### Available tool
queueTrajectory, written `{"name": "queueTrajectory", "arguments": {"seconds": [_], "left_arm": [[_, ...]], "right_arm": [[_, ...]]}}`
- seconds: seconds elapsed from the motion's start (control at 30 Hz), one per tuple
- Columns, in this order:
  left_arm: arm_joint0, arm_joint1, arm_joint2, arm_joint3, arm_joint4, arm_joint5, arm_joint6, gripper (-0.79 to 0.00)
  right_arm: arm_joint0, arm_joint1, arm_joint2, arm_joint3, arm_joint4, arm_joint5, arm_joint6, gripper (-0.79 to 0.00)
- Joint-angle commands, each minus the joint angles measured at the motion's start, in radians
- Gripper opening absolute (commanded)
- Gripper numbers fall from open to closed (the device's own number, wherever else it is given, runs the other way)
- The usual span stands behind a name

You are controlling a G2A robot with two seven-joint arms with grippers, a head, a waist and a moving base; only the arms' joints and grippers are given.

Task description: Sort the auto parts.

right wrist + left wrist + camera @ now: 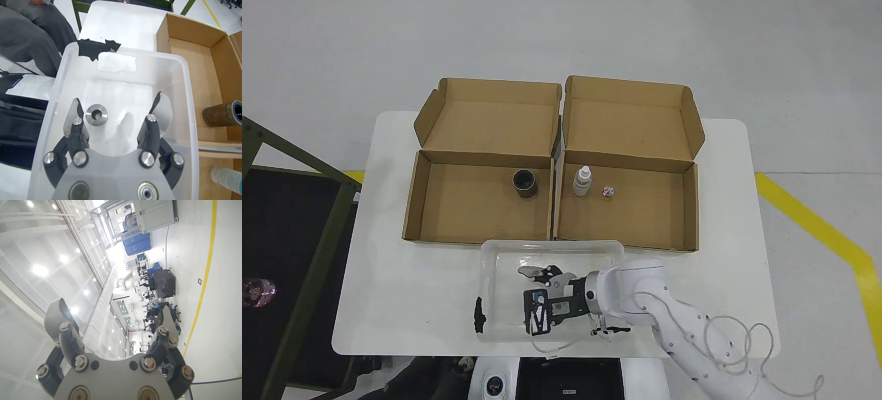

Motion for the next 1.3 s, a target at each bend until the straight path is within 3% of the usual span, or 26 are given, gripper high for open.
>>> {"name": "queueTrajectory", "arguments": {"seconds": [0.0, 0.2, 0.6, 0.87, 1.0, 1.03, 1.07, 1.27], "left_arm": [[0.0, 0.0, 0.0, 0.0, 0.0, 0.0, 0.0, 0.0], [0.0, 0.0, 0.0, 0.0, 0.0, 0.0, 0.0, 0.0], [0.0, 0.0, 0.0, 0.0, 0.0, 0.0, 0.0, 0.0], [0.0, 0.0, 0.0, 0.0, 0.0, 0.0, 0.0, 0.0], [0.0, 0.0, 0.0, 0.0, 0.0, 0.0, 0.0, 0.0], [0.0, 0.0, 0.0, 0.0, 0.0, 0.0, 0.0, 0.0], [0.0, 0.0, 0.0, 0.0, 0.0, 0.0, 0.0, 0.0], [0.0, 0.0, 0.0, 0.0, 0.0, 0.0, 0.0, 0.0]], "right_arm": [[0.003, 0.001, -0.007, 0.011, -0.01, 0.002, -0.001, -0.175], [0.01, 0.002, -0.029, 0.04, -0.033, 0.006, -0.006, -0.175], [0.031, 0.001, -0.07, 0.101, -0.06, 0.025, -0.012, -0.311], [0.053, -0.005, -0.1, 0.125, -0.057, 0.037, -0.014, -0.474], [0.063, -0.006, -0.108, 0.125, -0.05, 0.035, -0.013, -0.646], [0.066, -0.006, -0.108, 0.122, -0.048, 0.035, -0.012, -0.659], [0.069, -0.007, -0.108, 0.118, -0.044, 0.035, -0.012, -0.785], [0.08, -0.006, -0.1, 0.091, -0.016, 0.032, -0.02, -0.785]]}}
